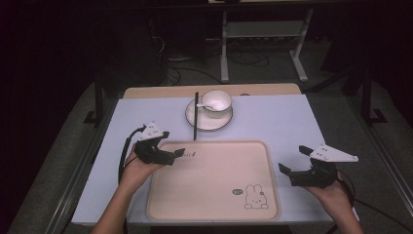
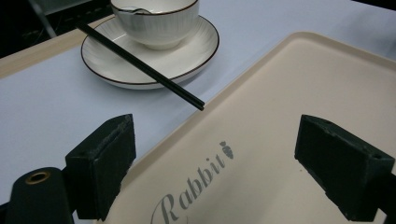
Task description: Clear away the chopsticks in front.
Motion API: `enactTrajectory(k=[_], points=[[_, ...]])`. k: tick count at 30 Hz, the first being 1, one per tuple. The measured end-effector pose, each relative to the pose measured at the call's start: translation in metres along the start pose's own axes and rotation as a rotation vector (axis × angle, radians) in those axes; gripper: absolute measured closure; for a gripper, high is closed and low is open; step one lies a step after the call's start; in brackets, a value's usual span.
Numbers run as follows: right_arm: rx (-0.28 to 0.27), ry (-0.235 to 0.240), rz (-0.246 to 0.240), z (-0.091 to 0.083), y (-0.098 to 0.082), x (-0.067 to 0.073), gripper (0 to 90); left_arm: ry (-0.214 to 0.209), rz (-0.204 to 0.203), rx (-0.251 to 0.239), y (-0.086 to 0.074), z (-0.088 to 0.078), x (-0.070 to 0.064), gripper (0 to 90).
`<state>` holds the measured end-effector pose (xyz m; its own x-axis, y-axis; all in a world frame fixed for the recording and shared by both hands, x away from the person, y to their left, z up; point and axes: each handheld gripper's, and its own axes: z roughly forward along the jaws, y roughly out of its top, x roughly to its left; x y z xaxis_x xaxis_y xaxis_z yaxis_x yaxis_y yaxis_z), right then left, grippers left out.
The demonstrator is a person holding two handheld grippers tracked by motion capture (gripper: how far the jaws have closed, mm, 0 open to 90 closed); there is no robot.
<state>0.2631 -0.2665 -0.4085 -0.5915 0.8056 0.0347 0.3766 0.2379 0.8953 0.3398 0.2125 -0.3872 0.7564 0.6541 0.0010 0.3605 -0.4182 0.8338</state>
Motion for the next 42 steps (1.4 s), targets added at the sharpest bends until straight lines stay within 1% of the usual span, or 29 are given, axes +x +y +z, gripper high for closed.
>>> enactTrajectory(k=[2, 4, 5, 6, 10, 12, 19, 23, 27, 29, 30, 32, 34, 36, 37, 39, 41, 42], points=[[-0.001, -0.001, 0.006, 0.0, 0.0, -0.001, 2.9, -0.002, 0.0, 0.006, 0.003, 0.006, 0.003, 12.1], [-0.001, -0.002, 0.007, 0.0, 0.0, -0.001, 2.9, -0.002, -0.002, 0.006, 0.004, 0.007, 0.005, 12.1], [0.0, -0.002, 0.008, 0.0, 0.0, -0.001, 2.9, -0.002, -0.003, 0.009, 0.007, 0.012, 0.007, 12.1], [0.0, -0.002, 0.006, 0.0, 0.0, -0.001, 2.9, -0.002, -0.003, 0.009, 0.007, 0.012, 0.007, 12.1], [0.002, -0.001, 0.004, 0.001, 0.0, -0.001, 2.8, -0.009, -0.006, 0.029, 0.011, 0.02, 0.01, 12.4], [0.003, 0.0, 0.003, 0.001, 0.0, -0.001, 2.8, -0.002, -0.003, 0.038, 0.014, 0.025, 0.012, 12.5], [0.007, 0.0, 0.005, 0.001, 0.0, -0.001, 2.7, 0.009, -0.027, 0.045, 0.025, 0.042, 0.021, 12.8], [0.013, 0.002, 0.0, 0.001, -0.001, -0.001, 2.7, 0.021, -0.025, 0.063, 0.033, 0.052, 0.026, 13.1], [0.012, 0.002, 0.002, 0.001, -0.001, -0.001, 2.7, 0.035, -0.05, 0.082, 0.039, 0.064, 0.034, 13.3], [0.014, 0.001, 0.0, 0.0, -0.001, -0.001, 2.8, 0.038, -0.067, 0.082, 0.041, 0.069, 0.037, 13.3], [0.015, 0.002, -0.002, 0.0, -0.001, -0.001, 2.7, 0.043, -0.065, 0.09, 0.041, 0.072, 0.039, 13.3], [0.016, 0.003, -0.002, 0.0, -0.002, -0.001, 2.8, 0.035, -0.071, 0.107, 0.042, 0.078, 0.042, 13.3], [0.017, 0.005, 0.003, 0.0, -0.002, -0.001, 2.8, 0.036, -0.077, 0.12, 0.043, 0.083, 0.043, 13.3], [0.017, 0.006, 0.003, 0.0, -0.002, -0.001, 2.7, 0.037, -0.079, 0.121, 0.043, 0.085, 0.045, 14.1], [0.018, 0.008, 0.004, 0.0, -0.002, -0.001, 2.8, 0.033, -0.091, 0.125, 0.046, 0.09, 0.047, 14.1], [0.017, 0.01, 0.004, -0.001, -0.003, -0.001, 2.8, 0.025, -0.101, 0.128, 0.051, 0.095, 0.049, 15.0], [0.018, 0.012, 0.004, -0.001, -0.003, 0.0, 2.8, 0.027, -0.105, 0.124, 0.053, 0.098, 0.049, 17.3], [0.02, 0.013, 0.004, -0.001, -0.003, 0.0, 2.7, 0.026, -0.105, 0.133, 0.057, 0.103, 0.05, 18.5]])
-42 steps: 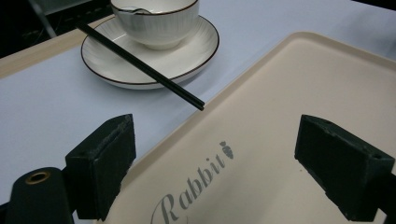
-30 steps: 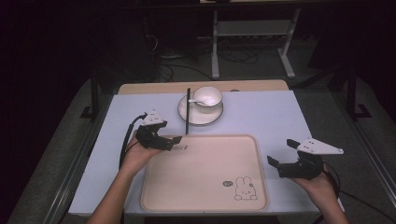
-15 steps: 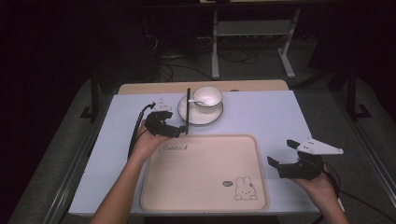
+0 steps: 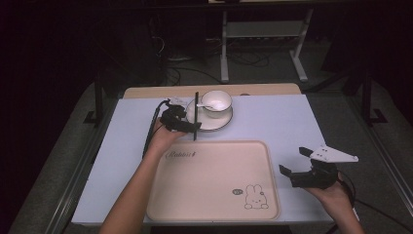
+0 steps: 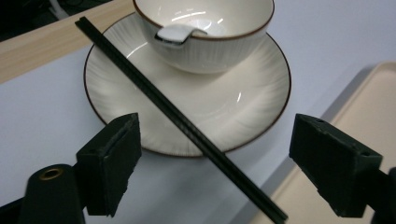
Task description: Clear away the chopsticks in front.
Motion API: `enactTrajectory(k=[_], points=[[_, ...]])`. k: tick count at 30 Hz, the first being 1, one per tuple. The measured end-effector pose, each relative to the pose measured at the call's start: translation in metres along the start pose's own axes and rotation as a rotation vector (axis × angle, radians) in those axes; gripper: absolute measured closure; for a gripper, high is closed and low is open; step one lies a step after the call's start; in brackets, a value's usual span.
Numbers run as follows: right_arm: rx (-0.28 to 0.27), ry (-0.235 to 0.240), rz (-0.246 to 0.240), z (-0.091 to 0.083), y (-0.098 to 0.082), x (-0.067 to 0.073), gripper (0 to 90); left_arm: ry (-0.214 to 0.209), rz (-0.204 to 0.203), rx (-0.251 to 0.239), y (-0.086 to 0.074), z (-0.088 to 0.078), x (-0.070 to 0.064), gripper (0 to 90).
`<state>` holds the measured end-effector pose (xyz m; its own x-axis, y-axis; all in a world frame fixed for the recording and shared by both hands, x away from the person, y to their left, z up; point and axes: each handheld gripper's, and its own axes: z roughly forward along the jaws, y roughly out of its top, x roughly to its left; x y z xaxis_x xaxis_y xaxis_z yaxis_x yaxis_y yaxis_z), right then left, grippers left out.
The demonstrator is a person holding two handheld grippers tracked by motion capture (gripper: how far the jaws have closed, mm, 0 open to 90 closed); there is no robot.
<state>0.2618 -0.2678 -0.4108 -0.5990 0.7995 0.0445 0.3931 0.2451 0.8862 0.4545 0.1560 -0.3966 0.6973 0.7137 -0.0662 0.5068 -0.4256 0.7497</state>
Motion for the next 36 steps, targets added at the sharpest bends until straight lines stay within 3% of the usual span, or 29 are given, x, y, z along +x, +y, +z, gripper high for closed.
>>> enactTrajectory(k=[6, 11, 16, 20, 36], points=[[-0.001, 0.006, 0.004, 0.0, -0.001, 0.0, 2.8, 0.044, 0.012, 0.038, 0.011, 0.014, 0.003, 26.8], [-0.005, 0.01, 0.014, -0.002, -0.002, -0.002, 2.8, 0.092, -0.01, 0.09, 0.016, 0.031, 0.01, 38.4], [-0.012, 0.011, 0.017, -0.003, -0.003, -0.004, 3.1, 0.133, -0.034, 0.111, 0.016, 0.042, 0.009, 48.9], [-0.019, 0.011, 0.023, -0.004, -0.003, -0.004, 3.5, 0.157, -0.035, 0.139, 0.016, 0.046, 0.009, 52.8], [-0.02, 0.01, 0.024, -0.005, -0.003, -0.004, 4.3, 0.175, -0.049, 0.137, 0.016, 0.052, 0.013, 63.4]])
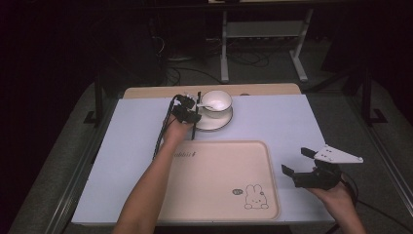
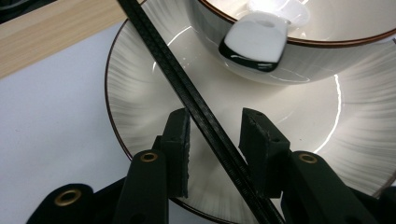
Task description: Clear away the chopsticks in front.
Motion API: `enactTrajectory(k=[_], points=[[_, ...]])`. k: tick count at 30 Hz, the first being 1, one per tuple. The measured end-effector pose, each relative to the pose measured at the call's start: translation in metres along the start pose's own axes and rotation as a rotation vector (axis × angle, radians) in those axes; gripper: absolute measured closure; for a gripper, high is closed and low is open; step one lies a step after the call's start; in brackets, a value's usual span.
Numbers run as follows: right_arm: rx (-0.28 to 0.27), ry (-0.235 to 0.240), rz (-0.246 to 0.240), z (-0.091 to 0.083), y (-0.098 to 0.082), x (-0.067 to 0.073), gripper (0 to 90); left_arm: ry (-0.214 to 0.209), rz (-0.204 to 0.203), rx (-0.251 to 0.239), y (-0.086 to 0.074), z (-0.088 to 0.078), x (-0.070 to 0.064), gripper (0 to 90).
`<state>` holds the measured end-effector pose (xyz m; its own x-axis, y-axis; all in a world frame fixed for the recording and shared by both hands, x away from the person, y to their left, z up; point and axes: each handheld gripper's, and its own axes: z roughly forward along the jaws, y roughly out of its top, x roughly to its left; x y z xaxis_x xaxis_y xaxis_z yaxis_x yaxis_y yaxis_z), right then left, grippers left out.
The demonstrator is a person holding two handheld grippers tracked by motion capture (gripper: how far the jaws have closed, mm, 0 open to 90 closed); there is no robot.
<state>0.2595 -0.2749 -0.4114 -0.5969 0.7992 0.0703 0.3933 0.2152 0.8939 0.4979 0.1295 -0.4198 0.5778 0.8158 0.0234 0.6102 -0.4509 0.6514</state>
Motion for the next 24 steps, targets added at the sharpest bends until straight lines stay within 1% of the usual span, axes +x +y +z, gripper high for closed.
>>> enactTrajectory(k=[1, 2, 7, 9, 11, 12, 15, 16, 23, 24], points=[[0.001, 0.001, -0.002, 0.0, 0.0, 0.0, 4.3, 0.003, -0.008, -0.001, 0.001, 0.002, 0.002, 64.3], [0.001, 0.001, -0.002, 0.0, 0.0, 0.0, 4.3, 0.003, -0.008, -0.001, 0.001, 0.002, 0.002, 65.4], [0.004, 0.001, -0.005, 0.0, 0.0, 0.0, 4.5, 0.016, 0.006, 0.0, 0.005, 0.005, 0.004, 68.6], [0.007, 0.001, -0.003, 0.0, -0.001, -0.001, 4.5, 0.013, 0.006, 0.001, 0.007, 0.005, 0.005, 71.2], [0.007, 0.002, -0.002, 0.0, -0.001, -0.001, 4.5, 0.019, 0.01, 0.0, 0.009, 0.006, 0.006, 72.1], [0.009, 0.002, -0.002, 0.0, -0.001, -0.001, 4.6, 0.018, 0.006, -0.004, 0.009, 0.007, 0.006, 73.9], [0.01, 0.003, -0.002, 0.0, -0.001, -0.001, 4.6, 0.02, 0.006, -0.011, 0.008, 0.008, 0.007, 75.6], [0.01, 0.003, -0.003, 0.0, -0.001, -0.001, 4.6, 0.017, -0.002, -0.016, 0.008, 0.009, 0.008, 78.2], [0.012, 0.004, -0.004, 0.0, -0.002, 0.0, 4.6, 0.024, -0.011, -0.019, 0.007, 0.008, 0.011, 79.3], [0.012, 0.004, -0.004, 0.0, -0.002, 0.0, 4.6, 0.024, -0.015, -0.022, 0.007, 0.007, 0.012, 76.6]])
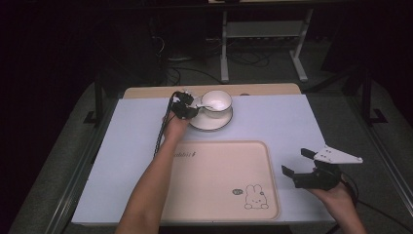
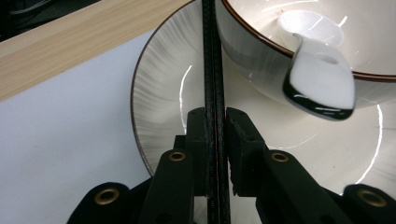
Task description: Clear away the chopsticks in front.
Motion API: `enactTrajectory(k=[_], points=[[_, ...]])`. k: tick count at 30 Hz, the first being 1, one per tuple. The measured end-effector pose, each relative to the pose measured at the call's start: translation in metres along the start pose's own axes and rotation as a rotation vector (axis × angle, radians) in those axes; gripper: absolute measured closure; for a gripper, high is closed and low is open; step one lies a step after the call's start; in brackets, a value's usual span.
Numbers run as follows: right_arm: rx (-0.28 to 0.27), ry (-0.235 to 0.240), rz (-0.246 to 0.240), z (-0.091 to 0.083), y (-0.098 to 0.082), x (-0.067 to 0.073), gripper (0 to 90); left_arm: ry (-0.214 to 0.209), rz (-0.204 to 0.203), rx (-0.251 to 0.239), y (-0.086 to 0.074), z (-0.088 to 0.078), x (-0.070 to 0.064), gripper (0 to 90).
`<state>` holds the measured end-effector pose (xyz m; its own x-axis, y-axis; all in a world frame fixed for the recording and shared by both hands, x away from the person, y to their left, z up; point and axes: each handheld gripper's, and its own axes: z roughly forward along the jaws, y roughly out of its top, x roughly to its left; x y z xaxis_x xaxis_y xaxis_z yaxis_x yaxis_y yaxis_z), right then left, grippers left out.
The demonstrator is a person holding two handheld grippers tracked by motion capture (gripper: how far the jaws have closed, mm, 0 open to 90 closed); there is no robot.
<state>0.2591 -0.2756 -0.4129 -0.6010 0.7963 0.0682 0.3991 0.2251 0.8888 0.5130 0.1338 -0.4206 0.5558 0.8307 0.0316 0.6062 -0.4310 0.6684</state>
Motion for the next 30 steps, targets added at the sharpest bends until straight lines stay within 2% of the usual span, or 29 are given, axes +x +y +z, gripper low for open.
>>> enactTrajectory(k=[2, 6, 7, 10, 14, 17, 22, 26, 30], points=[[0.001, -0.001, 0.001, 0.0, 0.0, 0.0, 4.6, -0.011, -0.009, -0.001, 0.0, -0.004, 0.003, 72.9], [0.0, -0.001, 0.001, -0.001, -0.001, 0.0, 4.7, -0.036, 0.003, 0.003, -0.002, -0.018, 0.009, 67.9], [0.0, -0.001, 0.001, -0.001, -0.001, 0.0, 4.7, -0.043, 0.003, -0.009, -0.004, -0.023, 0.011, 67.9], [0.001, -0.001, 0.0, -0.001, -0.001, 0.0, 4.7, -0.073, 0.005, -0.019, -0.008, -0.036, 0.016, 68.3], [0.004, -0.002, -0.002, 0.0, -0.001, 0.001, 4.8, -0.122, 0.004, -0.022, -0.017, -0.05, 0.021, 73.1], [0.007, -0.002, -0.007, 0.001, 0.0, 0.002, 4.8, -0.154, -0.018, -0.035, -0.024, -0.056, 0.024, 76.6], [0.01, 0.0, -0.009, 0.002, 0.0, 0.003, 4.8, -0.17, -0.028, -0.021, -0.032, -0.055, 0.028, 80.8], [0.009, -0.001, -0.007, 0.001, -0.001, 0.002, 4.8, -0.179, -0.038, -0.02, -0.035, -0.052, 0.029, 80.8], [0.012, -0.001, -0.008, 0.001, -0.001, 0.002, 4.8, -0.171, -0.04, -0.012, -0.036, -0.048, 0.029, 80.8]])
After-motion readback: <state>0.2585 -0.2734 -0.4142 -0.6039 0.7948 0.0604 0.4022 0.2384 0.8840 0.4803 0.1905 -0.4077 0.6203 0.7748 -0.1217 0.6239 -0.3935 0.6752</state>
